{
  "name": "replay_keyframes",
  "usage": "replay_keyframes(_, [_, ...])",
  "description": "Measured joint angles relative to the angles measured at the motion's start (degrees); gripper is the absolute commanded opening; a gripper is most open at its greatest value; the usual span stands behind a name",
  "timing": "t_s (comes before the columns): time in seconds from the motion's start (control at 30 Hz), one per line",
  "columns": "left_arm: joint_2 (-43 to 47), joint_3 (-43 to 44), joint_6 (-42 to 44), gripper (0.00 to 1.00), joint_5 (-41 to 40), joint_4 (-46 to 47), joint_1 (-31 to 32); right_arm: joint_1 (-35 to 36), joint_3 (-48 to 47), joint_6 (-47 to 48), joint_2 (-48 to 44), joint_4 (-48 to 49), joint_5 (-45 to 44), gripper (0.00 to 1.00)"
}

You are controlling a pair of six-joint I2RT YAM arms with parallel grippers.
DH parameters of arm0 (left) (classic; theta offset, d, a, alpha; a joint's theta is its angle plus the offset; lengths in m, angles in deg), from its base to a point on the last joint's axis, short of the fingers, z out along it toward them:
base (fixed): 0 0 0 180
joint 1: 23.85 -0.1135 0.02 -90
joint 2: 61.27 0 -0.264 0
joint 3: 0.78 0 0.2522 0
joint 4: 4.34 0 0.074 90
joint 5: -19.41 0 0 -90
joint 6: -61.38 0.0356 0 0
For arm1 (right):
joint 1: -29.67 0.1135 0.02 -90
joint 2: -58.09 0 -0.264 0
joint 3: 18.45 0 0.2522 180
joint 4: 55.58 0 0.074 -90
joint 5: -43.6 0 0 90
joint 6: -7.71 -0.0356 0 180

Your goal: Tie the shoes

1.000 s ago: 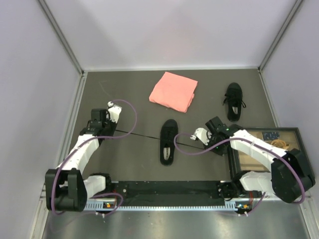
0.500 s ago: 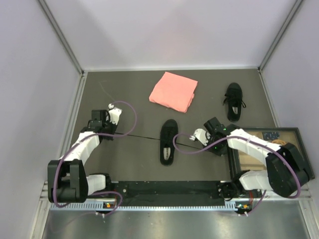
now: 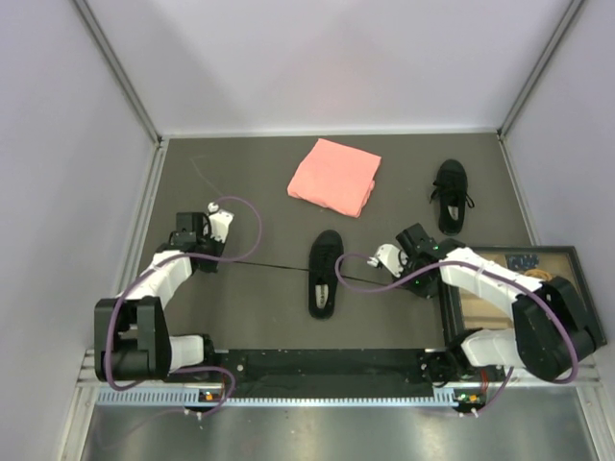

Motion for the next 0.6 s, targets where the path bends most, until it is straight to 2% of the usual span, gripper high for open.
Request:
replay_keyframes(0.2, [-2.0, 1.1, 0.0, 0.00, 2.4, -1.3, 0.2, -0.2, -3.1, -0.2, 3.5, -1.7, 1.0, 0.00])
replay_keyframes(0.37, [-5.2, 3.1, 0.0, 0.00, 3.4, -1.7, 1.0, -0.5, -5.9, -0.5, 7.6, -2.6, 1.4, 0.20])
replay_keyframes(0.43, [-6.4, 3.7, 0.0, 0.02, 3.4, -1.8, 1.4, -0.5, -6.5, -0.6, 9.0, -2.9, 1.7, 0.24])
replay_keyframes(0.6, [-8.8, 5.2, 0.0, 0.12, 3.4, -2.8, 2.4, -0.5, -8.3, -0.5, 11.3, -4.3, 2.1, 0.26])
